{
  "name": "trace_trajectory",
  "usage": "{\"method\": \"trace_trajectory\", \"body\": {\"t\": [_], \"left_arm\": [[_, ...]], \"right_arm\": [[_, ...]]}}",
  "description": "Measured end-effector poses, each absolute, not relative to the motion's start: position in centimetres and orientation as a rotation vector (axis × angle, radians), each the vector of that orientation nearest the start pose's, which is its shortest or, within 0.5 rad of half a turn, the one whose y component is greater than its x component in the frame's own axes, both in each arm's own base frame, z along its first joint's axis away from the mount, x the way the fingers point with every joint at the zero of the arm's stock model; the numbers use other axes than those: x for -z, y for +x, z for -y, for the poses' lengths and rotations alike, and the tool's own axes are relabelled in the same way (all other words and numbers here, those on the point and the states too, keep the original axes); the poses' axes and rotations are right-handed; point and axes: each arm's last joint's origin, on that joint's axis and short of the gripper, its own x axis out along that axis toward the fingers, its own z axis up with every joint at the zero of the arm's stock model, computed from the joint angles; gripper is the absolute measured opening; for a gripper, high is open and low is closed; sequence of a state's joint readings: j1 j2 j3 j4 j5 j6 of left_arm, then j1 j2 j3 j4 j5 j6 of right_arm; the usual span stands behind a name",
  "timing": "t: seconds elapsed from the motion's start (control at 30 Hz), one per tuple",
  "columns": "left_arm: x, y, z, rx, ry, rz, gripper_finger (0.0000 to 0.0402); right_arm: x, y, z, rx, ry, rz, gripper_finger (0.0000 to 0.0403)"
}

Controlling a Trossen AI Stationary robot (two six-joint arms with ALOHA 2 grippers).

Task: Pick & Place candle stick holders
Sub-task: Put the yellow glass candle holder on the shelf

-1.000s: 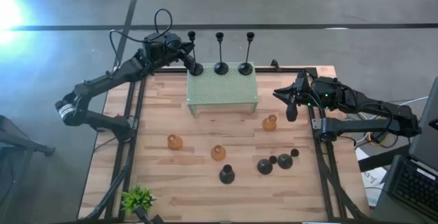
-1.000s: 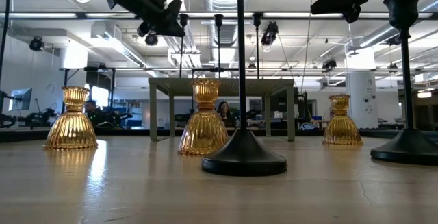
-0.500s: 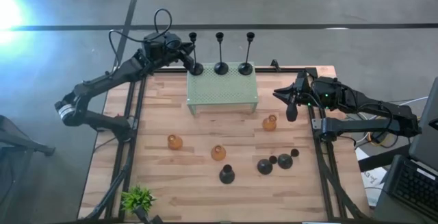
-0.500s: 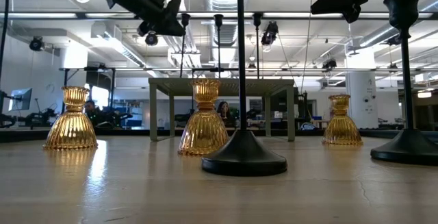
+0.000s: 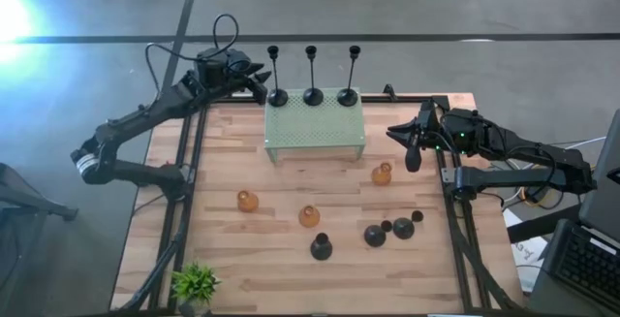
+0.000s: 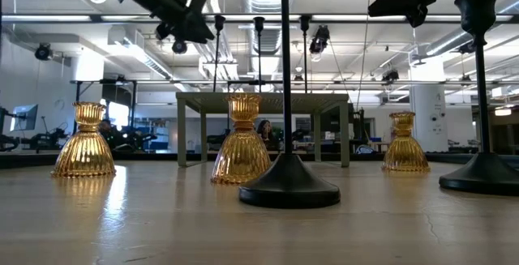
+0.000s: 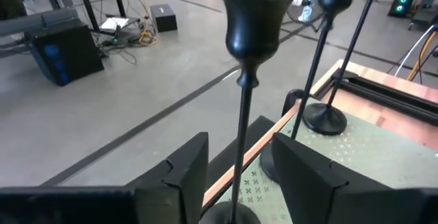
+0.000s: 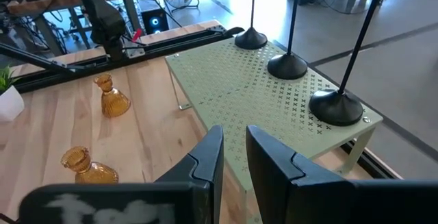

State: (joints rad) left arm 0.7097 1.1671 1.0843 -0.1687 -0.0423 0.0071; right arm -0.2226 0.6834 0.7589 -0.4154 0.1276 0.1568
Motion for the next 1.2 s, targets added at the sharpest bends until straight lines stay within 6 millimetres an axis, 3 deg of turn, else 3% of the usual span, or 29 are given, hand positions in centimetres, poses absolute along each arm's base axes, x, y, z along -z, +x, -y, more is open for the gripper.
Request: {"method": "trace_trajectory", "body": {"t": [0.33, 0.53, 0.9, 1.2], "left_arm": [[-37.8, 15.1, -13.0, -0.735, -0.109, -0.312, 0.017], [-37.6, 13.4, -10.9, -0.6, -0.187, -0.365, 0.017], [-34.1, 14.4, -7.3, -0.102, -0.312, -0.412, 0.017], [-31.6, 15.8, -2.5, 0.195, -0.286, -0.471, 0.017]], "right_arm": [[-31.6, 14.2, 3.6, 0.373, 0.17, -0.313, 0.0056], [-31.6, 14.2, 3.6, 0.373, 0.168, -0.314, 0.0056], [-31.6, 14.2, 3.4, 0.322, 0.176, -0.317, 0.0056], [-31.6, 14.2, 3.4, 0.313, 0.178, -0.316, 0.0056]]}}
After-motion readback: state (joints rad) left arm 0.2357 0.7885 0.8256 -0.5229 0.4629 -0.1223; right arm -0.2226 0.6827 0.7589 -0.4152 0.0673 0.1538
